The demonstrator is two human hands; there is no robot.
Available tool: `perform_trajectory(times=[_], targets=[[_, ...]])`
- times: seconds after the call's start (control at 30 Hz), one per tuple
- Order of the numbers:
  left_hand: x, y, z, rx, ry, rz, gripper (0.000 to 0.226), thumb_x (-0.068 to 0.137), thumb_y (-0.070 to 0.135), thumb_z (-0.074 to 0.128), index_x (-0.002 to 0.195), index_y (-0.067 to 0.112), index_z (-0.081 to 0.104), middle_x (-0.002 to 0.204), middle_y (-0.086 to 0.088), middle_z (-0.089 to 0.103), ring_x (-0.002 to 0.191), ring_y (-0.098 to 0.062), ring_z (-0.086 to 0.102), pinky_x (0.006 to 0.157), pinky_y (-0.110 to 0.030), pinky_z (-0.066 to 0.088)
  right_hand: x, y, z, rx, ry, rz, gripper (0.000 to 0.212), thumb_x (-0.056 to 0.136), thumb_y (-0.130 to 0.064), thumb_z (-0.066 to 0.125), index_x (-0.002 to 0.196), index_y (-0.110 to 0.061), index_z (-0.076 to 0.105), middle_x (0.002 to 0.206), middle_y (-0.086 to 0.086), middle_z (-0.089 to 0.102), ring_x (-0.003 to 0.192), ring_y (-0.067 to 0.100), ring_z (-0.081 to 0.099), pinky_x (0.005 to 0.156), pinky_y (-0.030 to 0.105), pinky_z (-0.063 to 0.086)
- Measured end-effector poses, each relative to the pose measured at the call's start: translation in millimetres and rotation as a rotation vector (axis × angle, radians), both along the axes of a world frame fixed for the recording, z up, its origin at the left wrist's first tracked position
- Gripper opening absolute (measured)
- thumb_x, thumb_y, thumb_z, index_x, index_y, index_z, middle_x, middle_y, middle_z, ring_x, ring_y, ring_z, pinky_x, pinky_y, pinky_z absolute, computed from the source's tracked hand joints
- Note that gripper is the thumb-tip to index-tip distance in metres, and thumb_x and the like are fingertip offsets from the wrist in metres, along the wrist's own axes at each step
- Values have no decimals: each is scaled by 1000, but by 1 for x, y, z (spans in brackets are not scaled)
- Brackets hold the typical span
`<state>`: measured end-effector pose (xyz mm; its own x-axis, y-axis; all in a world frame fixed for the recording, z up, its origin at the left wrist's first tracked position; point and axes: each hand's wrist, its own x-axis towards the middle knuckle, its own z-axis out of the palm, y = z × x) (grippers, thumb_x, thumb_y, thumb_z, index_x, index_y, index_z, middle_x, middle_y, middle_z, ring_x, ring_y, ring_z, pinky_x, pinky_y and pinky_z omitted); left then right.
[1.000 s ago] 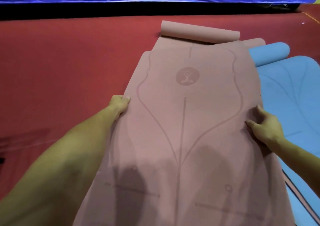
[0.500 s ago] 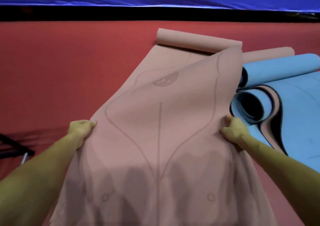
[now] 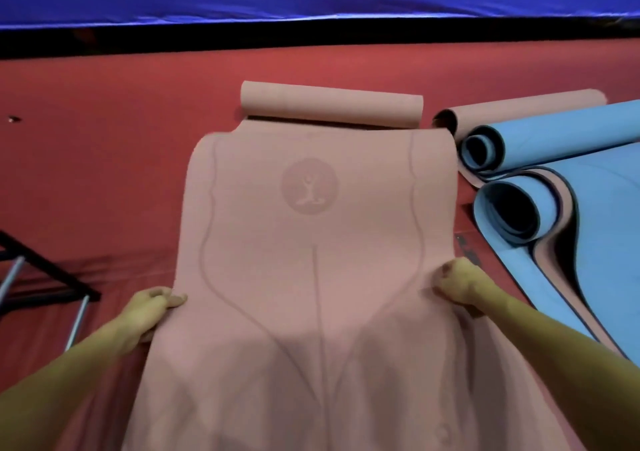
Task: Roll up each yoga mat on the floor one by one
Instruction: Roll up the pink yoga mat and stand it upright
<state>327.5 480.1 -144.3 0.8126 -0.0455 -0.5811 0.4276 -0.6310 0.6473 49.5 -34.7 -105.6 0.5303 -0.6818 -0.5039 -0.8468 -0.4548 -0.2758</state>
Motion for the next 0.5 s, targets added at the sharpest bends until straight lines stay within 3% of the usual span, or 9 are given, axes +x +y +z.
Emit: perform_trajectory(times=[0.03, 0.1, 0.2, 0.3, 0.4, 0.5], targets=[[1, -9, 2, 2, 22, -54, 19, 95, 12, 73, 82, 9, 59, 59, -8, 51, 43, -18, 44, 42, -20, 36, -12, -10, -5, -13, 31, -8, 16, 80, -24, 74, 88, -10, 71, 91, 9, 73, 77, 27, 71, 68, 37, 59], [10, -28, 7, -3, -7, -80, 21, 94, 16, 73, 80, 11, 58, 60, -7, 48, 46, -19, 44, 43, -21, 37, -26, -23, -10, -34, 63, 4, 19, 78, -25, 73, 87, -9, 73, 86, 9, 72, 75, 26, 69, 72, 41, 61], [32, -57, 17, -146, -102, 55, 14, 92, 24, 77, 92, 12, 70, 82, -5, 65, 70, -22, 57, 64, -31, 48, -25, -22, -3, -56, -20, -4, 13, 79, -25, 71, 81, -12, 70, 83, 8, 72, 81, 30, 69, 79, 42, 59], [54, -77, 18, -221, -167, 191, 13, 91, 15, 80, 98, 6, 73, 95, -12, 70, 82, -24, 63, 80, -37, 53, 0, -18, 13, -175, -136, 53, 6, 79, -23, 64, 76, -17, 63, 83, 6, 69, 79, 33, 66, 76, 44, 59], [67, -71, 24, -166, -281, 406, 17, 88, 14, 81, 103, 12, 72, 105, -12, 71, 92, -23, 62, 87, -35, 52, 49, -11, 35, -341, -260, 161, 17, 85, -27, 62, 81, -20, 46, 92, 8, 60, 78, 34, 61, 68, 41, 53], [69, -43, 21, -95, -216, 565, 32, 85, 19, 83, 114, 10, 71, 112, -10, 68, 102, -26, 63, 92, -37, 50, 79, 2, 52, -413, -304, 229, 19, 92, -27, 62, 94, -24, 43, 104, 5, 48, 83, 34, 57, 68, 42, 49]])
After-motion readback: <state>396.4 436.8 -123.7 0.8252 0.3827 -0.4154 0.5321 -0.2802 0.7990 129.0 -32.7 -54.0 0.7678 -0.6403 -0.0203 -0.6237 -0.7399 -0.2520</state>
